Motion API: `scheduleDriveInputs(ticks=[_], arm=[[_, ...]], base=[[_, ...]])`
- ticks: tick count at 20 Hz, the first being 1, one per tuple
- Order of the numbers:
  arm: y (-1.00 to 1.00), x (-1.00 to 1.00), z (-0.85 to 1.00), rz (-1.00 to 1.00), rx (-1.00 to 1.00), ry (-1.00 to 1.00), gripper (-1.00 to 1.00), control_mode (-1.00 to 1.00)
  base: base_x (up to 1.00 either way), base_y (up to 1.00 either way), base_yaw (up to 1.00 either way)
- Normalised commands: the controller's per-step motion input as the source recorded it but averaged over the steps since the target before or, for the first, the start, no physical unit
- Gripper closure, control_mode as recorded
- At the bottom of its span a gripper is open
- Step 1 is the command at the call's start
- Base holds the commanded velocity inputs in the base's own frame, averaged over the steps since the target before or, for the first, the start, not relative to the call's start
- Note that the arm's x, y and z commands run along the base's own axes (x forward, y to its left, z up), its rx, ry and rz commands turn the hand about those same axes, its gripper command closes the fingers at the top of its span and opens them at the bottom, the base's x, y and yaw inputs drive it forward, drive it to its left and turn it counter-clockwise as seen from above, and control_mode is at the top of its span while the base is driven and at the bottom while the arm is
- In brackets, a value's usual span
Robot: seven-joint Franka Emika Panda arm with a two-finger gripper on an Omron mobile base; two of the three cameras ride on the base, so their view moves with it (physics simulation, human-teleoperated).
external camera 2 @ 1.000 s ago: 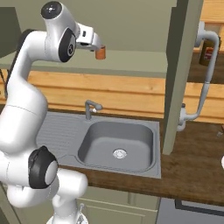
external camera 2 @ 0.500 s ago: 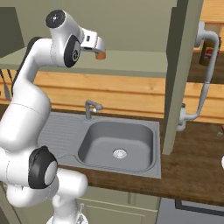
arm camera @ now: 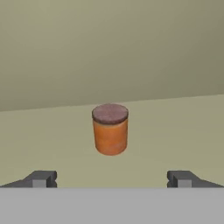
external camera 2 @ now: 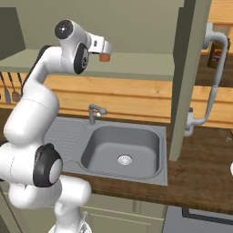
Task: From the different types of pastries on the counter, select a croissant and place it on the cutting board. Then retrieve a jar of jam from the cabinet and place it alongside the croissant on the cutting board.
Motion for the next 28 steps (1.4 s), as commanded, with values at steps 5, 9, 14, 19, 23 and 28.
scheduleDriveInputs(ticks=[5,9,14,19,23,28], arm=[[0.0,0.08,0.14,0.0,0.0,0.15,-1.0,-1.0],[0.0,0.04,0.05,0.0,0.0,0.19,-1.0,-1.0],[0.0,0.24,-0.04,0.0,0.0,0.02,-1.0,-1.0],[0.0,0.2,-0.21,0.0,0.0,-0.02,-1.0,-1.0],[0.0,0.13,-0.11,0.0,0.0,0.0,-1.0,-1.0],[0.0,0.3,-0.16,0.0,0.0,-0.06,-1.0,-1.0]], base=[[0.0,0.0,0.0],[0.0,0.0,0.0],[0.0,0.0,0.0],[0.0,0.0,0.0],[0.0,0.0,0.0],[0.0,0.0,0.0]])
